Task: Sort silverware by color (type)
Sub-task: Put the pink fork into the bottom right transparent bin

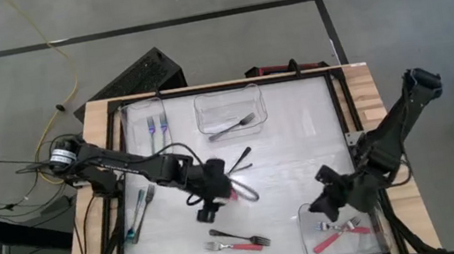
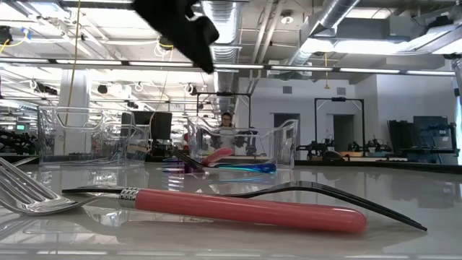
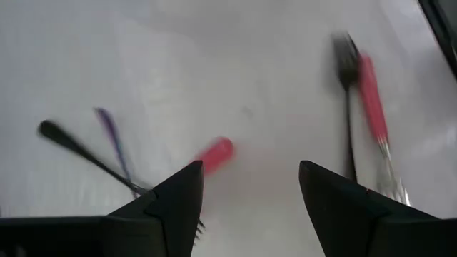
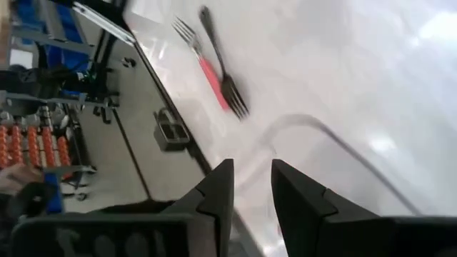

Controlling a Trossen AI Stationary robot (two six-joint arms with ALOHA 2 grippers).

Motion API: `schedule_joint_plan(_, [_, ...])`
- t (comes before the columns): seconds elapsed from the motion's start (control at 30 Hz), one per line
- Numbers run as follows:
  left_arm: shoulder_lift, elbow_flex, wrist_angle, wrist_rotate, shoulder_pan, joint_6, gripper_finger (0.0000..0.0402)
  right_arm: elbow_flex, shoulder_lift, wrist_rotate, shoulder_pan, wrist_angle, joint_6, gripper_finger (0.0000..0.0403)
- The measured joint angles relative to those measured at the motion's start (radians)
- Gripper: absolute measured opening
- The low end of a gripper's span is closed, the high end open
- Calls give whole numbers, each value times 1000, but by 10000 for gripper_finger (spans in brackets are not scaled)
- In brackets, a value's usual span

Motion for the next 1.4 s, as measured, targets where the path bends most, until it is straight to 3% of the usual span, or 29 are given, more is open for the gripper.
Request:
schedule_joint_plan(0.17, [0, 0, -38, -115, -38, 311, 213, 0, 68, 0, -81, 139, -187, 118])
schedule_joint_plan(0.3, [29, 1, -22, -112, -18, 579, 212, 0, 102, -4, -127, 218, -285, 118])
schedule_joint_plan(0.43, [113, 0, 15, -29, 25, 691, 212, 0, 116, -23, -152, 258, -333, 118])
schedule_joint_plan(0.53, [179, 0, 52, -72, 31, 766, 212, 0, 116, -23, -153, 257, -340, 118])
schedule_joint_plan(0.63, [218, 3, 98, -148, 28, 791, 212, 0, 116, -23, -152, 255, -343, 118])
schedule_joint_plan(0.87, [303, 7, 105, -94, 58, 892, 212, 0, 115, -23, -153, 254, -344, 118])
schedule_joint_plan(1.13, [328, 7, 125, -99, 79, 832, 207, 0, 115, -23, -158, 254, -347, 118])
schedule_joint_plan(1.4, [329, 7, 112, -98, 79, 843, 121, 0, 115, -24, -169, 254, -361, 118])
